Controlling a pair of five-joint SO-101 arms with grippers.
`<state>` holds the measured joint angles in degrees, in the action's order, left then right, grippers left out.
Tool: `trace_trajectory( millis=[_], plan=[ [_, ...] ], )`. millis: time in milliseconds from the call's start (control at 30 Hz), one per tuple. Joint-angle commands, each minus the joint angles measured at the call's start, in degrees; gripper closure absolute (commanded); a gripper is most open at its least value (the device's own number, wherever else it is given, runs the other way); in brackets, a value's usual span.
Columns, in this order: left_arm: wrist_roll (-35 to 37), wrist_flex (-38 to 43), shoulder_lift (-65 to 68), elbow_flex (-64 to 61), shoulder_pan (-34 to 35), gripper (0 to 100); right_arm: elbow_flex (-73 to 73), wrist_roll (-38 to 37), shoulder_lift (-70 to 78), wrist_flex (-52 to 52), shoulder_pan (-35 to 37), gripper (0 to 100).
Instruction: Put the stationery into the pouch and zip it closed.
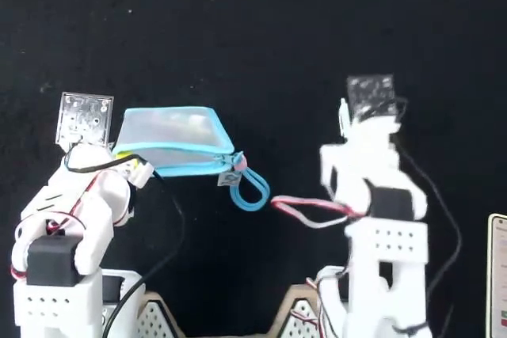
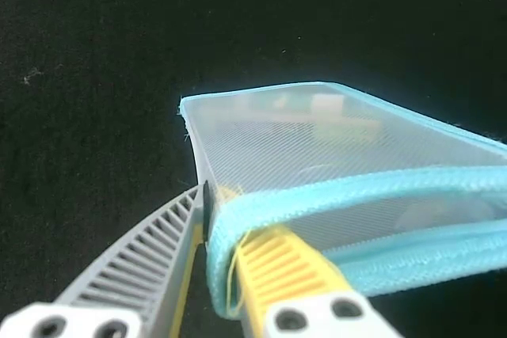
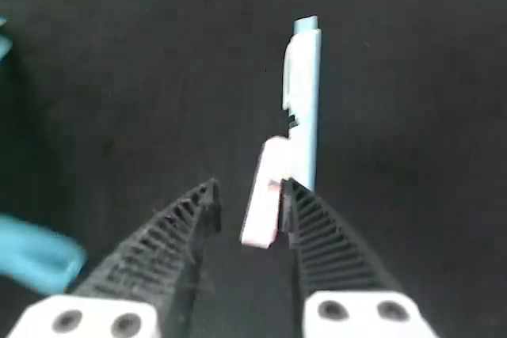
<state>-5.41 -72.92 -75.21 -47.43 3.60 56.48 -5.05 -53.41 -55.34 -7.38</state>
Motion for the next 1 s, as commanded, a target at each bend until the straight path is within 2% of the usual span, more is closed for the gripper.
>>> trace_trajectory(
  millis=[0, 233, 533, 967],
  plan=[
    [-0.62, -0.18, -0.35, 0.75, 0.66, 97, -0.66, 0.0, 3.21, 6.77, -1.85, 87.5],
    [-0.62, -0.18, -0.35, 0.75, 0.66, 97, -5.85, 0.0, 14.02, 6.33, -2.02, 87.5],
    [-0.62, -0.26, -0.35, 0.66, 0.66, 97, -26.95, -0.18, 37.41, 0.0, -2.02, 87.5],
    [-0.62, -0.26, -0.35, 0.66, 0.66, 97, -48.22, -9.93, 66.24, 0.0, -2.11, 87.5]
  ],
)
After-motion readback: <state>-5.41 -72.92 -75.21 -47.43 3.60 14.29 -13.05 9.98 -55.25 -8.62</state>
